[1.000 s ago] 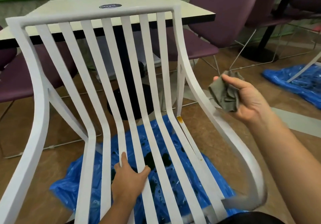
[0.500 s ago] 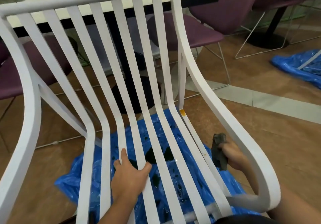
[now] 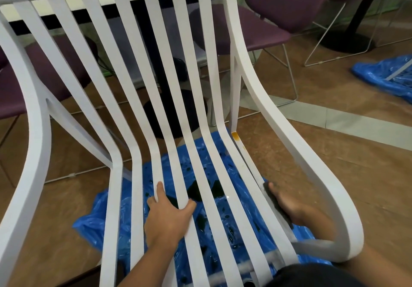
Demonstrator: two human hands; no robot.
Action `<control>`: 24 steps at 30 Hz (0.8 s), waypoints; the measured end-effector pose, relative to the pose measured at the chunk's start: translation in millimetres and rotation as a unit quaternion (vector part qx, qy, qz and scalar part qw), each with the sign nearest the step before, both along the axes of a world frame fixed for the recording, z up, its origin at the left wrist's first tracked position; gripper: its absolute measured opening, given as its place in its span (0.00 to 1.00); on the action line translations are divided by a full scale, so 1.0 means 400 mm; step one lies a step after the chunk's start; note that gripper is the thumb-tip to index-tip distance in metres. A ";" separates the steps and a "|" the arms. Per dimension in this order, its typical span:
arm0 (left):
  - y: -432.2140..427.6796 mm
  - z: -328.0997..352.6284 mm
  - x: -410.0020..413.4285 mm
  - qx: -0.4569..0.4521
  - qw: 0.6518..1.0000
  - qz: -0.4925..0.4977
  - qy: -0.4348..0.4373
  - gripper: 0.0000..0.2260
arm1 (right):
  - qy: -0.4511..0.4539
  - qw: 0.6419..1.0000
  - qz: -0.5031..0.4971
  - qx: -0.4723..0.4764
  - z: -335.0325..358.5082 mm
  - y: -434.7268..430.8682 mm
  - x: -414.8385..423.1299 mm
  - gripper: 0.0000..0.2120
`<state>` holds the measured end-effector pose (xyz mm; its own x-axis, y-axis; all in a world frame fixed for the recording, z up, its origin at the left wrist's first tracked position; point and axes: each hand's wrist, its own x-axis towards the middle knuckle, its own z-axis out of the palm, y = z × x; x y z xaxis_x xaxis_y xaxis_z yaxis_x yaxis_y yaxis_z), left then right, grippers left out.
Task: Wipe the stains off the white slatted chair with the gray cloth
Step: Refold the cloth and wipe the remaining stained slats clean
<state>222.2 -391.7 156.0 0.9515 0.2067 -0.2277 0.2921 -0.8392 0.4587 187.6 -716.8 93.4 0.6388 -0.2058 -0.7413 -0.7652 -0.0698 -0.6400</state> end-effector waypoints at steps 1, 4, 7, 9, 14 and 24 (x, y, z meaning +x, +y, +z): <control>0.000 0.000 0.000 0.001 1.000 -0.002 -0.002 0.47 | 0.003 1.000 0.006 -0.015 -0.021 -0.007 -0.021 0.22; 0.000 -0.001 0.000 0.004 1.000 -0.004 -0.005 0.46 | 0.018 0.998 0.046 -0.025 -0.041 -0.012 -0.074 0.22; 0.001 -0.006 0.001 0.007 1.000 -0.006 -0.002 0.47 | 0.007 0.995 0.091 -0.027 -0.043 -0.016 -0.095 0.14; 0.000 -0.007 0.001 0.011 1.000 -0.007 -0.002 0.47 | 0.008 0.995 0.093 -0.021 -0.027 -0.005 -0.087 0.12; -0.002 -0.003 -0.001 0.010 1.000 -0.008 0.000 0.46 | -0.078 0.977 0.150 -0.134 0.023 0.039 0.012 0.06; -0.003 0.004 -0.001 -0.005 1.000 -0.001 0.009 0.48 | -0.152 0.877 0.360 -0.280 -0.032 0.010 -0.020 0.40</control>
<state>221.6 -392.9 157.4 0.9475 0.2029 -0.2472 0.2992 -0.8353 0.4612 179.7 -713.0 80.6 0.9033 0.0553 -0.4253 -0.1927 -0.8335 -0.5178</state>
